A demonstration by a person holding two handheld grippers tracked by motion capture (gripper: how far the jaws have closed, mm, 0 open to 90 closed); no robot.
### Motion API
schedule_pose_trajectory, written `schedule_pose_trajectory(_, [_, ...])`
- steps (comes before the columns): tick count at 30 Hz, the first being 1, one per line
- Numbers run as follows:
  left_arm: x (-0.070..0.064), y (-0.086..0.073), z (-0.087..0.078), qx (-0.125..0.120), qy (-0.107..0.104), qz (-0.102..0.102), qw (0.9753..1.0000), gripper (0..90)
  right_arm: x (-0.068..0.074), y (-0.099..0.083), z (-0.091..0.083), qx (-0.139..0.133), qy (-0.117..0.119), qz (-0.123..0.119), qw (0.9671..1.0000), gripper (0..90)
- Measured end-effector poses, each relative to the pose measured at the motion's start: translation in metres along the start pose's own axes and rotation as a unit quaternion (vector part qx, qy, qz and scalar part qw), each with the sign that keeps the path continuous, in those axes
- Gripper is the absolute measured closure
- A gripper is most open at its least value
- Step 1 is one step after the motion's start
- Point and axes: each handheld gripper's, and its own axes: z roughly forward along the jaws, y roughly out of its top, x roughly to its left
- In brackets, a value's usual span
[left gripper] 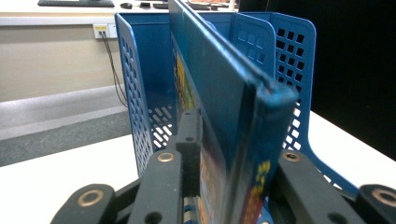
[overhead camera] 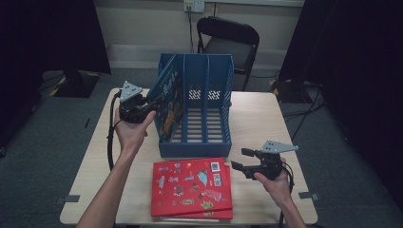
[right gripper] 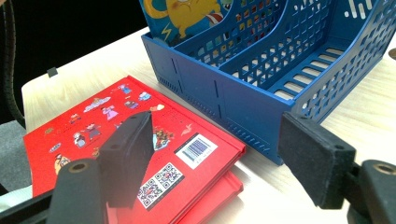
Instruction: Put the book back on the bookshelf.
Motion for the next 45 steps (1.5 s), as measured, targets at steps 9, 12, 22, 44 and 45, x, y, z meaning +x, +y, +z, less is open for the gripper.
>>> schedule_pose_trajectory(9, [-0.012, 0.001, 0.006, 0.001, 0.065, 0.020, 0.9977, 81.1, -0.001, 0.000, 0.000, -0.001, 0.000, 0.001, 1.0000, 26.8])
schedule_pose_trajectory(12, [-0.014, -0.001, 0.007, -0.012, 0.069, 0.007, 0.9975, 82.8, -0.001, 0.000, -0.001, -0.001, 0.000, 0.000, 1.0000, 26.8])
schedule_pose_trajectory(22, [-0.022, -0.008, 0.009, -0.044, 0.091, -0.003, 0.9948, 83.3, 0.000, 0.000, -0.002, -0.002, 0.000, 0.000, 1.0000, 26.8])
schedule_pose_trajectory(44, [-0.025, -0.019, 0.018, -0.105, 0.148, -0.009, 0.9833, 83.3, -0.001, 0.000, 0.000, 0.000, 0.005, 0.000, 1.0000, 27.0])
schedule_pose_trajectory(45, [-0.025, -0.019, 0.017, -0.105, 0.149, -0.009, 0.9832, 83.3, -0.001, 0.000, 0.000, 0.000, 0.006, 0.000, 1.0000, 27.7])
